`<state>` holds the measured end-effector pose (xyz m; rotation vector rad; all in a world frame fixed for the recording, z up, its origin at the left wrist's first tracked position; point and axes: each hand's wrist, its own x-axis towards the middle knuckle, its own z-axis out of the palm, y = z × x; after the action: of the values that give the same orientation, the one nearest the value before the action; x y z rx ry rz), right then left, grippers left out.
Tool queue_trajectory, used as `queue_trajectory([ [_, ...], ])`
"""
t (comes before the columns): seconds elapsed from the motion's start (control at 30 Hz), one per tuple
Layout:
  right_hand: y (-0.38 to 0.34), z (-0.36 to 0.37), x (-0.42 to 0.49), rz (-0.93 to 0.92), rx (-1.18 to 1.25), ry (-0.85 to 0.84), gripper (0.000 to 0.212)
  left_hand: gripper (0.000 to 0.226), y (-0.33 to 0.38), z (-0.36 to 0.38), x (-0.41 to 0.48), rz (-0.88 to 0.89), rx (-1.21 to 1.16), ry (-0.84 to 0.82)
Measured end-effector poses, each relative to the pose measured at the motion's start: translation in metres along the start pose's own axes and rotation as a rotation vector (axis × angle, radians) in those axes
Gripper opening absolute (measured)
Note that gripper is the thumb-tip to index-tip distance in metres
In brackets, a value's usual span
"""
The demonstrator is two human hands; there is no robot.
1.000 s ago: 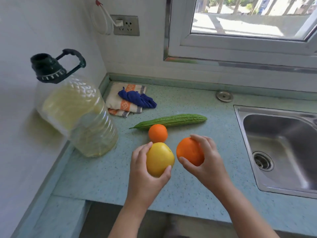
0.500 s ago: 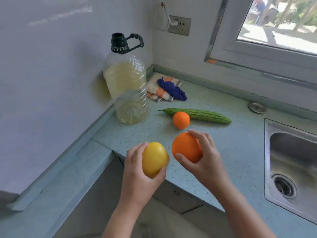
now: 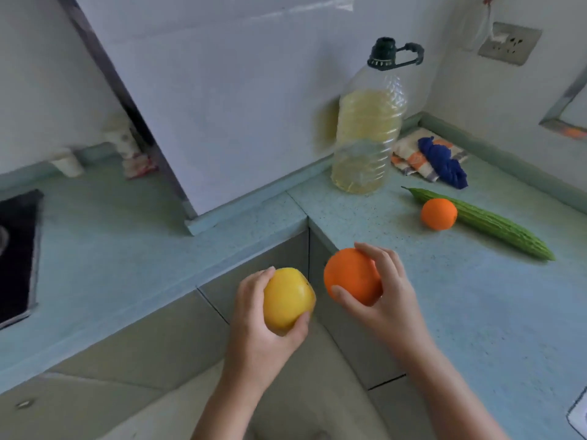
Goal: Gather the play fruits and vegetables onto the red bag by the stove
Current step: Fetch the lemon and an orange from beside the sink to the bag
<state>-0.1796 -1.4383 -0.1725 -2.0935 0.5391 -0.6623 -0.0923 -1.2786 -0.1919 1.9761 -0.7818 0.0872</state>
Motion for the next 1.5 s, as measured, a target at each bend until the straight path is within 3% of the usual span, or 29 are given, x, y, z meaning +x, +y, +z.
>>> queue_trajectory([
  [0.4, -0.128, 0.137, -0.055, -0.257, 0.120, -0.355, 0.064, 0.069, -0.045, -0.170, -0.101, -0.209, 0.140, 0.372],
  [0.87, -0.296, 0.337, -0.246, -0.534, 0.226, -0.793, 0.061, 0.068, -0.114, -0.394, -0.320, -0.557, 0.254, 0.754],
  [1.5, -0.455, 0.565, -0.431, -0.802, 0.406, -1.331, 0.059, 0.069, -0.186, -0.574, -0.503, -0.938, 0.345, 1.209],
])
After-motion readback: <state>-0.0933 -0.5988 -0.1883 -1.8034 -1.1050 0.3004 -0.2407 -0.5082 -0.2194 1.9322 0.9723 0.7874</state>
